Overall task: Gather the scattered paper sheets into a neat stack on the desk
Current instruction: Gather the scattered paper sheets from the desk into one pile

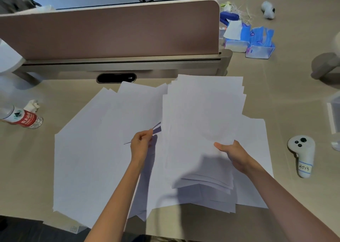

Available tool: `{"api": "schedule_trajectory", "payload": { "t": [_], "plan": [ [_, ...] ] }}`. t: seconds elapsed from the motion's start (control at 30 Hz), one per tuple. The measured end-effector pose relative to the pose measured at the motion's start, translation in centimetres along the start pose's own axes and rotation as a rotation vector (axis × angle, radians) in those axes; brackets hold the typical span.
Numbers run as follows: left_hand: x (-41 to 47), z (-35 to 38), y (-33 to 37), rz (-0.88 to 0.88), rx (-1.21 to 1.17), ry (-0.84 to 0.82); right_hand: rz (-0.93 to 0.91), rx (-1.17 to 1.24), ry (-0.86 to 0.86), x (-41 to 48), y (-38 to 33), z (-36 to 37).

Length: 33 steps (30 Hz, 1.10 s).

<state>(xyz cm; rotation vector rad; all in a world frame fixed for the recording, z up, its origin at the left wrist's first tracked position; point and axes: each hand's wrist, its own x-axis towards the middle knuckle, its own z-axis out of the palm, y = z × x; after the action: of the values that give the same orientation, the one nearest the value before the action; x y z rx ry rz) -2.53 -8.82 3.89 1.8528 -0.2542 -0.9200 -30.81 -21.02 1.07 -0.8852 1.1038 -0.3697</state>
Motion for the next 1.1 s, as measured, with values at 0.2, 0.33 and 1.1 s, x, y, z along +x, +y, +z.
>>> {"api": "schedule_trajectory", "payload": {
  "t": [0.2, 0.33, 1.1],
  "plan": [
    [0.4, 0.3, 1.3, -0.621, -0.759, -0.201, 0.015, -0.028, -0.031, -0.2, 0.3, 0.1],
    [2.1, 0.6, 1.7, -0.622, -0.897, -0.091, 0.018, -0.033, -0.015, -0.4, 0.6, 0.1],
    [1.3, -7.3, 9.3, 0.173, -0.002, 0.162, 0.097, -0.091, 0.021, -0.6, -0.5, 6.6]
  ]
}}
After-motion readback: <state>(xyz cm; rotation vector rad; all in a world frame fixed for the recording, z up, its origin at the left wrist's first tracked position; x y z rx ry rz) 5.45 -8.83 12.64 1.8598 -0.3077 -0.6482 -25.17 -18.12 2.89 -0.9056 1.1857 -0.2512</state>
